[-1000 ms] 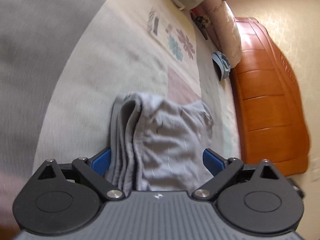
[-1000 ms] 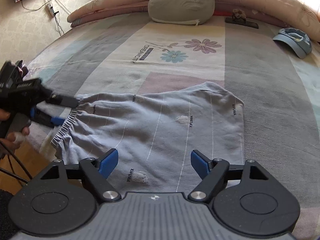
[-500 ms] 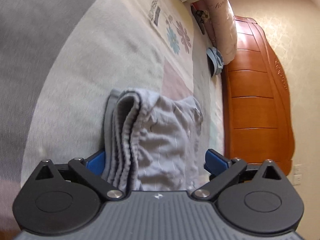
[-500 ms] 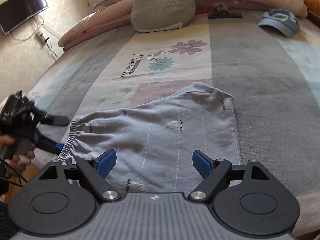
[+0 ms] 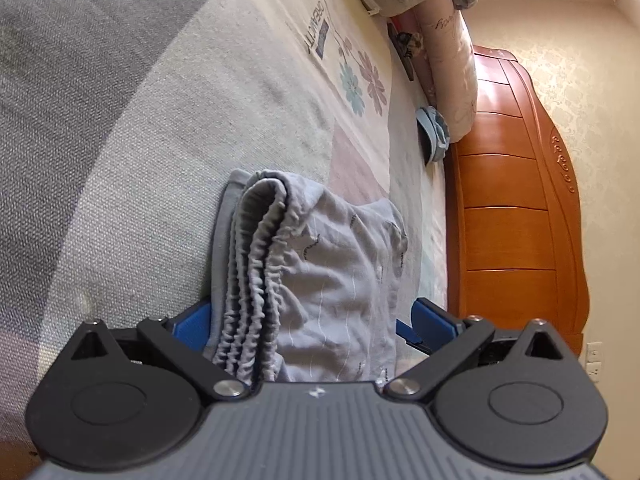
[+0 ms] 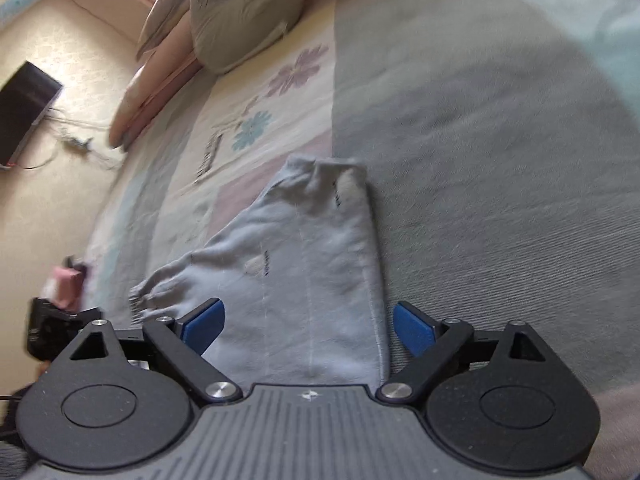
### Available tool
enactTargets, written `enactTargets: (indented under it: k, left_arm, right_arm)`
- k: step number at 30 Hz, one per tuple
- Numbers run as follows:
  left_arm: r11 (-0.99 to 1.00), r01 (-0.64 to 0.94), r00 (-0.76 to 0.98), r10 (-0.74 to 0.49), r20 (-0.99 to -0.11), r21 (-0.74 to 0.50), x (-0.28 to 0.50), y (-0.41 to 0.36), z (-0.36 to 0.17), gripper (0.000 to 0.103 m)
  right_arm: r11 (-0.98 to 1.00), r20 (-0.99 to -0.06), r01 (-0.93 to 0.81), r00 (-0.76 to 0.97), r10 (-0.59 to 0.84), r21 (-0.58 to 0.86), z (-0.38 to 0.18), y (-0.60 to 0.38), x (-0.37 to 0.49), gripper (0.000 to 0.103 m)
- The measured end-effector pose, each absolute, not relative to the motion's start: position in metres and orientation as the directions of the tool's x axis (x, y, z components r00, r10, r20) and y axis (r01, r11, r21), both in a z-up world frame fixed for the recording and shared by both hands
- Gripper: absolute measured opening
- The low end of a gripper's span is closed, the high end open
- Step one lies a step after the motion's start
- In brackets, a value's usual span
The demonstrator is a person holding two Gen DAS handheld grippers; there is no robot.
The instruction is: Fold clothes
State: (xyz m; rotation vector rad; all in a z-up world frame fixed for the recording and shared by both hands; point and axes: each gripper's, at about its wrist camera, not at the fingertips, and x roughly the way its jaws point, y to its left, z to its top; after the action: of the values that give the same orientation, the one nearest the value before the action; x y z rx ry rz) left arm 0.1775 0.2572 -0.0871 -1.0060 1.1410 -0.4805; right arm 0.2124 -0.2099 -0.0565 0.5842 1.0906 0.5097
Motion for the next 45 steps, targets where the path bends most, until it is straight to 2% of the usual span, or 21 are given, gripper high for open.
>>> enactTargets:
  k: [2,12,19,25,35,40,43,45]
  left_arm:
    - [0.519,-0.167,0.387,-0.748,-0.540,-0.838,0.177,0.254,-0.084,0.101]
    - [0.620,-0.200,0.412,-0.649,-0.640,-0.758,0.171,0.237,-0.070,0.101]
    - [0.641,-0.196,0.378,-0.649,-0.660,-0.742,0.169,0.235,-0.070,0.101]
    - [0.697,-0.126,0.334,-0.641,-0.691,-0.706,0.195,0.224,-0.064,0.101]
    - [0.572,-0.115,0.320,-0.752,-0.576,-0.812,0.190,0.245,-0.075,0.101]
    - [0.474,-0.107,0.344,-0.807,-0.480,-0.874,0.194,0.246,-0.081,0.101]
    - [0.387,-0.090,0.349,-0.851,-0.393,-0.918,0.186,0.250,-0.085,0.101]
    - [0.392,-0.120,0.356,-0.841,-0.408,-0.912,0.187,0.254,-0.092,0.101]
  right_arm:
    - [0.699,-0.630,-0.125,0.343,0.697,0.704,-0.061,-0.210,0.220,0.103]
    - [0.524,-0.496,-0.150,0.189,0.847,0.838,-0.079,-0.202,0.289,0.103]
    - [0.471,-0.459,-0.149,0.109,0.882,0.870,-0.080,-0.219,0.259,0.103]
    - [0.485,-0.466,-0.145,0.150,0.872,0.862,-0.078,-0.216,0.260,0.103]
    - [0.501,-0.471,-0.180,0.184,0.863,0.846,-0.078,-0.212,0.253,0.103]
    - [0.508,-0.479,-0.166,0.185,0.858,0.845,-0.078,-0.211,0.256,0.103]
    - [0.510,-0.480,-0.168,0.192,0.856,0.843,-0.079,-0.211,0.254,0.103]
    - [0.509,-0.477,-0.169,0.197,0.856,0.844,-0.079,-0.212,0.254,0.103]
